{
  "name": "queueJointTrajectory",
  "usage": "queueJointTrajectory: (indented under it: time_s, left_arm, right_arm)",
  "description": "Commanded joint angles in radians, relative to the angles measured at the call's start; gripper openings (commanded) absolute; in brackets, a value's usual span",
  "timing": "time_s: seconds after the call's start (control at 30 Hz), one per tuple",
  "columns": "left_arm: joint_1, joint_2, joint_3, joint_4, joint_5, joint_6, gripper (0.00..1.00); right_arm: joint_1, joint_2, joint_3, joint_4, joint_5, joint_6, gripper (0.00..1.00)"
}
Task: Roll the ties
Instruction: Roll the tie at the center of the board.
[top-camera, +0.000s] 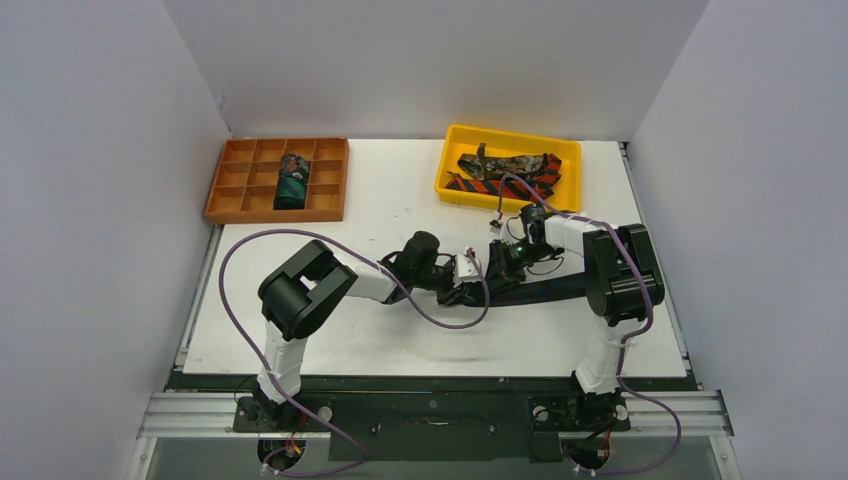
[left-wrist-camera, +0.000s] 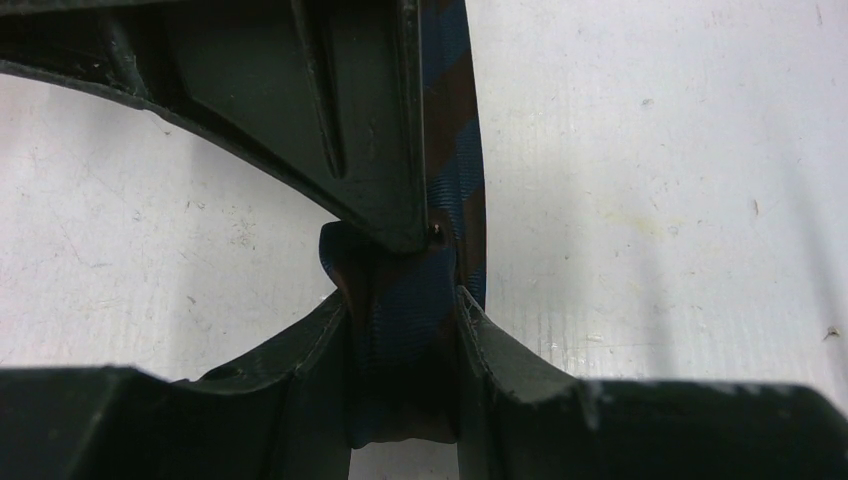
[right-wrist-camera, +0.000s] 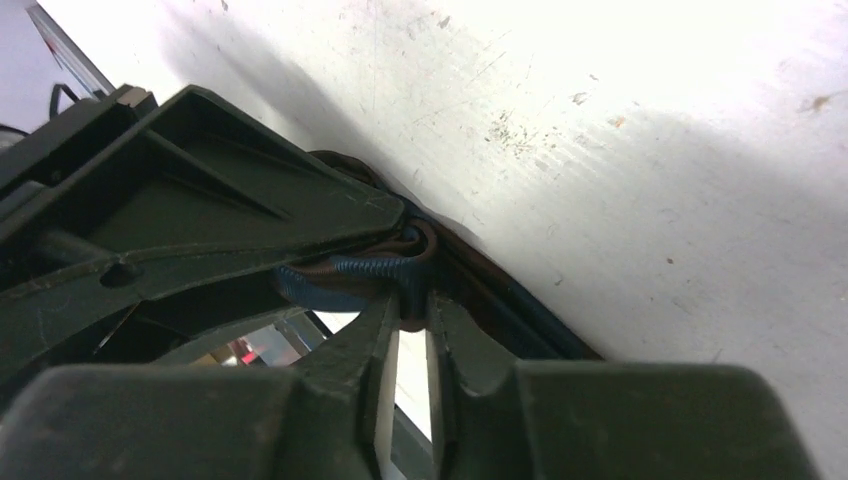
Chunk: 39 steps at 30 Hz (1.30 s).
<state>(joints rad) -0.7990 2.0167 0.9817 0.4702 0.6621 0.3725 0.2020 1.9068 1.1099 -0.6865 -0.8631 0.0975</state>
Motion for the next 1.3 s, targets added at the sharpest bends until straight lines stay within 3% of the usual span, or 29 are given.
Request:
queueJointTrajectory:
  time_s: [0.0,0.17,0.43,0.6,0.83,1.13,1.27]
  left_arm:
    - [-0.003,0.036,-0.016,-0.182,-0.059,0.058,0.25]
    - [0.006,0.039,-0.007,-0.195,-0.062,0.059,0.36]
    - [0.013,0.018,-0.018,-0.182,-0.061,0.061,0.63]
    - [0.016,-0.059,-0.065,-0.107,-0.036,0.015,0.70]
    - [0.002,-0.044,-0.070,0.019,0.013,-0.102,0.69]
    - [-0.025,0.023,-0.012,0.110,0.019,-0.175,0.45]
    - [-0.041,0.022,0.023,0.125,0.032,-0.197,0.43]
  right_arm:
    - [0.000,0.005,-0.005,0.031,0.014,-0.009,0.02]
    - [-0.020,-0.037,-0.009,-0.052,0.012,-0.065,0.00]
    - [-0.011,-0.012,-0.027,-0.079,0.131,-0.090,0.00]
    - [-0.003,0.034,-0.018,-0.054,0.245,-0.089,0.00]
    - [-0.004,0.076,0.000,-0.047,0.297,-0.077,0.00]
    - [-0.003,0.107,-0.001,-0.040,0.280,-0.086,0.00]
    - [0.000,0.114,0.000,-0.027,0.277,-0.080,0.00]
